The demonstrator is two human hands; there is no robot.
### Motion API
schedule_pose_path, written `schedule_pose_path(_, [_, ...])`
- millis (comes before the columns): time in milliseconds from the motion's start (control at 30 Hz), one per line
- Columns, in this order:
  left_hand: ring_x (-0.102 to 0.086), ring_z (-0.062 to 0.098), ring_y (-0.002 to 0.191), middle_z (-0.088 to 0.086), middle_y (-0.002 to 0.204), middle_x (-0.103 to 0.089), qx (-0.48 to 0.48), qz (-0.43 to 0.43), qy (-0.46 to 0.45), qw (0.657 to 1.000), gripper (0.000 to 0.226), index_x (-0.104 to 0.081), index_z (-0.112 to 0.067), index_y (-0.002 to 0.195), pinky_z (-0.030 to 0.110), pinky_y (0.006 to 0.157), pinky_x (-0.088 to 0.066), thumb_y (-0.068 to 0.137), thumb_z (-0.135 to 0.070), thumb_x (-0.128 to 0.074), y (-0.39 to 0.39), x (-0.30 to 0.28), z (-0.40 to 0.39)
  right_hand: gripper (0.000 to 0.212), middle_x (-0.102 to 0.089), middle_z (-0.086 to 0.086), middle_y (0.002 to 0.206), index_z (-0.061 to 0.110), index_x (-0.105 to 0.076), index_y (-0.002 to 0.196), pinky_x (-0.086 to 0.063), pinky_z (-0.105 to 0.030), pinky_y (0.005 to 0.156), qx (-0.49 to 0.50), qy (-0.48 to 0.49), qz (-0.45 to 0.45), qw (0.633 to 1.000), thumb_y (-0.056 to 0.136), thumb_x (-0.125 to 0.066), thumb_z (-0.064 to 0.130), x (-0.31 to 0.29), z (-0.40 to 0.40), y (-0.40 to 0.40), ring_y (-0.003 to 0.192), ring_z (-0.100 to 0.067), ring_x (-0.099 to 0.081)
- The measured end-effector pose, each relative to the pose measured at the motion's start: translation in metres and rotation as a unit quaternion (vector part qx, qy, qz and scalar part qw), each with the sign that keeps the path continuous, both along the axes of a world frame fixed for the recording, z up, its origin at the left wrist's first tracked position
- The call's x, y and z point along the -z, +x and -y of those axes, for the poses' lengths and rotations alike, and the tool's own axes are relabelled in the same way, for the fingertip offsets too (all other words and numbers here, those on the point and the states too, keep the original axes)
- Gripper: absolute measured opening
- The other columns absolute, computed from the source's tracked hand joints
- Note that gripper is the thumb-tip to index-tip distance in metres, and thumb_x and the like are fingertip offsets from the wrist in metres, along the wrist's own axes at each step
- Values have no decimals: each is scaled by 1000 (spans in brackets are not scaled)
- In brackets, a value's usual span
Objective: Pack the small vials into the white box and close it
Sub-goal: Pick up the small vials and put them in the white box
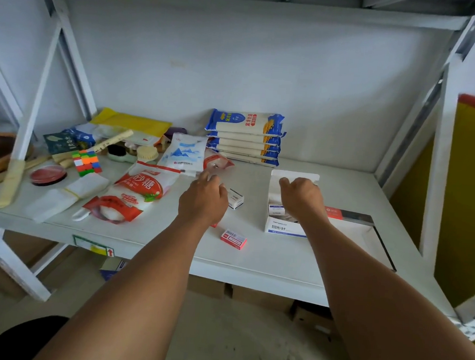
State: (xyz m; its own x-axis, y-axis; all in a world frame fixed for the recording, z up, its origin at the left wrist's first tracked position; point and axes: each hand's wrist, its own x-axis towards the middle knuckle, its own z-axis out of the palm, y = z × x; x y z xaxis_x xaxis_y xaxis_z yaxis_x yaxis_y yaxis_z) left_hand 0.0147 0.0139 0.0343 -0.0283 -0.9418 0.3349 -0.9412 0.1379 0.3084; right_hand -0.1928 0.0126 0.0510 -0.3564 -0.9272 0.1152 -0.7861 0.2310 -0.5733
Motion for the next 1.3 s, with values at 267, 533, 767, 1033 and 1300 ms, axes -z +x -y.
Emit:
schedule_pose_path(267, [-54,26,120,8,138,-50,-30,-10,2,999,40,-46,-18,134,35,83,-54,99,-35,-38,17,9,14,27,-59,-8,75,10,-60,82,-43,-30,61,-87,-1,-33,996,89,-44,31,6,21,46,75,-26,-58])
schedule_pose_path(533, [-49,24,127,5,144,-47,-38,25,0,999,41,-47,-18,133,34,88,-50,99,-38,-37,28,27,32,56,-59,-7,128,17,-50,130,-35,-44,105,-189,47,-233,953,83,-68,40,37,43,80,131,-30,-37])
schedule_pose_path(767, [-55,23,119,6,139,-50,-31,20,-2,999,37,-50,-17,129,30,81,-50,98,-36,-42,23,29,40,42,-64,-6,116,18,-55,119,-37,-42,100,-179,28,-270,946,87,-65,44,55,50,83,121,-28,-44])
schedule_pose_path(1033, [-57,24,115,7,134,-53,-22,11,-4,1000,36,-51,-16,127,31,80,-51,99,-36,-39,14,16,31,50,-60,-3,106,17,-54,123,-56,-36,81,-121,-51,-78,988,81,-72,38,22,30,65,89,-19,-54])
schedule_pose_path(1300, [-51,32,120,8,141,-47,26,-22,-21,999,39,-50,-17,132,44,89,-47,96,-30,-37,-18,-12,13,36,-60,-4,88,10,-61,105,-40,-27,68,43,-130,72,988,73,-68,25,-23,-3,-16,84,-26,-54])
